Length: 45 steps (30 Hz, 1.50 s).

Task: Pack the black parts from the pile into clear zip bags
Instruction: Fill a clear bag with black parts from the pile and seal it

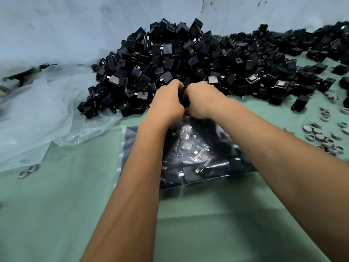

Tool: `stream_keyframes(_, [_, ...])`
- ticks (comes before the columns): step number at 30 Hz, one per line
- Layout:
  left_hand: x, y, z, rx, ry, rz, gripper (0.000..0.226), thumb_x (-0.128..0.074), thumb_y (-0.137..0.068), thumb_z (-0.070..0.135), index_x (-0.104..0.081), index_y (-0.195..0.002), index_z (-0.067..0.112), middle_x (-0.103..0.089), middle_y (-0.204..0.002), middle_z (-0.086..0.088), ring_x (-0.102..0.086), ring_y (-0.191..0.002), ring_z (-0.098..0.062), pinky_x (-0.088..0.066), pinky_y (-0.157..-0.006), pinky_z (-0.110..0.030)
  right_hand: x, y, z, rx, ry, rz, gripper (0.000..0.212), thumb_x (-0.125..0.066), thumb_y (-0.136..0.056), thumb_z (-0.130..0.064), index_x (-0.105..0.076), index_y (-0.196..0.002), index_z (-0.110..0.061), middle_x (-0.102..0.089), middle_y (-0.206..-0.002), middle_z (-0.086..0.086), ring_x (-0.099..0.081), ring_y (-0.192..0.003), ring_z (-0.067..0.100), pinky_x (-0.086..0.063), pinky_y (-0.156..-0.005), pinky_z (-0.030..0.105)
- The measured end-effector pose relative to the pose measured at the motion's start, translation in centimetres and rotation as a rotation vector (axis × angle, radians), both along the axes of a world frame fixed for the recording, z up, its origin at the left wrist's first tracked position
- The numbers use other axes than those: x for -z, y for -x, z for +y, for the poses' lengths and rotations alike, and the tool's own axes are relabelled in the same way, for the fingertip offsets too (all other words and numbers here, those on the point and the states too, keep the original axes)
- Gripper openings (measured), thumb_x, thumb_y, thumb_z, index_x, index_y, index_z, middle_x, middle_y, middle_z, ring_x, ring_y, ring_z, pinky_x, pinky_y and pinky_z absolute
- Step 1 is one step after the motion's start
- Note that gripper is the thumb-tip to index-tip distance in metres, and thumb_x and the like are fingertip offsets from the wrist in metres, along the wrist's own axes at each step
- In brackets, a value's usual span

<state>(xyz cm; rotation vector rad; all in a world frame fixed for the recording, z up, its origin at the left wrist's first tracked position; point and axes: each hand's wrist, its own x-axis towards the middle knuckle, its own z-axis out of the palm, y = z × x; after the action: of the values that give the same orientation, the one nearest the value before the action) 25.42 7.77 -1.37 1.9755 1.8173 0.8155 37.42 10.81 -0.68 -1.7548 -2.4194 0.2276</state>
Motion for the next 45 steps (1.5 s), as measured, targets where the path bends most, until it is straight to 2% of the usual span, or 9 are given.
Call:
stream_keyframes(8, [0.5, 1.1, 1.0, -0.031, -0.022, -0.183, 0.045, -0.052, -0.091, -0.006, -0.058, -0.130, 0.016, -0.054, -0.103, 0.002, -0.066, -0.104, -0.028, -0.057, -0.091, -0.040, 0.7, -0.7, -0.4, 0.114, -0.085, 0.154, 0.028, -0.077, -0.089, -0.032, -0.073, -0.113, -0.020, -0.069, -0.109, 0.010, -0.066, -0.102, 0.034, -0.053, -0.082, 0.035])
stream_keyframes(11, [0.3, 0.8, 1.1, -0.032, -0.082, -0.166, 0.036, -0.055, -0.094, 0.002, -0.060, -0.124, 0.022, -0.058, -0.114, -0.001, -0.063, -0.099, -0.021, -0.054, -0.077, -0.028, 0.2, -4.2, -2.0, 0.162, -0.186, 0.452, 0.023, -0.078, -0.090, -0.033, -0.074, -0.111, -0.023, -0.072, -0.105, 0.002, -0.067, -0.093, 0.023, -0.053, -0.084, 0.032])
stream_keyframes(17, [-0.2, -2.9, -0.5, 0.321, -0.005, -0.031, 0.043, -0.055, -0.097, -0.003, -0.072, -0.117, 0.030, -0.063, -0.124, 0.001, -0.061, -0.111, -0.015, -0.048, -0.081, -0.011, 2.7, -11.6, -7.2, 0.297, -0.236, 1.018, 0.025, -0.079, -0.089, -0.008, -0.070, -0.106, -0.025, -0.073, -0.101, 0.003, -0.077, -0.071, 0.016, -0.063, -0.062, 0.032])
stream_keyframes(21, [-0.1, -4.9, -0.9, 0.474, 0.043, 0.035, 0.048, -0.050, -0.101, -0.001, -0.070, -0.122, 0.038, -0.055, -0.127, -0.004, -0.047, -0.118, -0.017, -0.043, -0.091, -0.029, 5.3, -14.3, -8.6, 0.376, -0.124, 1.280, 0.040, -0.080, -0.078, 0.009, -0.076, -0.099, -0.025, -0.078, -0.103, 0.006, -0.077, -0.092, 0.024, -0.063, -0.083, 0.034])
stream_keyframes(25, [0.4, -6.0, -1.1, 0.522, 0.032, 0.146, 0.051, -0.044, -0.103, 0.000, -0.068, -0.128, 0.037, -0.052, -0.128, -0.003, -0.031, -0.128, -0.022, -0.027, -0.104, -0.032, 5.6, -14.9, -8.5, 0.354, 0.191, 1.634, 0.038, -0.074, -0.072, 0.011, -0.075, -0.100, -0.014, -0.077, -0.095, 0.014, -0.078, -0.091, 0.028, -0.063, -0.082, 0.030])
stream_keyframes(30, [0.7, -6.2, -1.0, 0.518, -0.015, 0.170, 0.033, -0.053, -0.102, 0.006, -0.068, -0.117, 0.032, -0.051, -0.123, -0.001, -0.030, -0.127, -0.020, -0.029, -0.104, -0.033, 6.0, -14.3, -8.7, 0.344, 0.056, 1.323, 0.028, -0.082, -0.082, 0.000, -0.074, -0.107, -0.010, -0.073, -0.077, -0.006, -0.071, -0.071, 0.011, -0.059, -0.068, 0.023])
stream_keyframes(37, [0.8, -6.3, -0.9, 0.484, -0.142, 0.195, 0.015, -0.069, -0.095, 0.013, -0.068, -0.100, 0.027, -0.052, -0.117, 0.001, -0.034, -0.120, -0.019, -0.036, -0.103, -0.033, 5.2, -14.4, -9.1, 0.219, 0.104, 1.173, 0.043, -0.090, -0.070, -0.009, -0.078, -0.110, -0.019, -0.077, -0.104, 0.015, -0.074, -0.098, 0.028, -0.060, -0.095, 0.046])
stream_keyframes(40, [0.6, -6.4, -1.0, 0.473, -0.213, 0.172, 0.012, -0.069, -0.096, 0.014, -0.068, -0.102, 0.025, -0.053, -0.117, 0.003, -0.036, -0.118, -0.017, -0.038, -0.100, -0.030, 5.1, -13.7, -9.4, 0.143, 0.146, 1.219, 0.045, -0.090, -0.066, -0.009, -0.079, -0.108, -0.017, -0.078, -0.099, 0.013, -0.076, -0.094, 0.026, -0.063, -0.088, 0.037])
stream_keyframes(45, [0.3, -6.3, -1.2, 0.469, -0.261, 0.139, 0.009, -0.070, -0.095, 0.017, -0.069, -0.102, 0.022, -0.054, -0.116, 0.002, -0.037, -0.116, -0.015, -0.035, -0.097, -0.026, 5.5, -12.9, -9.1, 0.112, -0.061, 0.915, 0.040, -0.093, -0.071, -0.016, -0.075, -0.105, -0.026, -0.076, -0.093, -0.004, -0.066, -0.075, 0.001, -0.050, -0.067, 0.033])
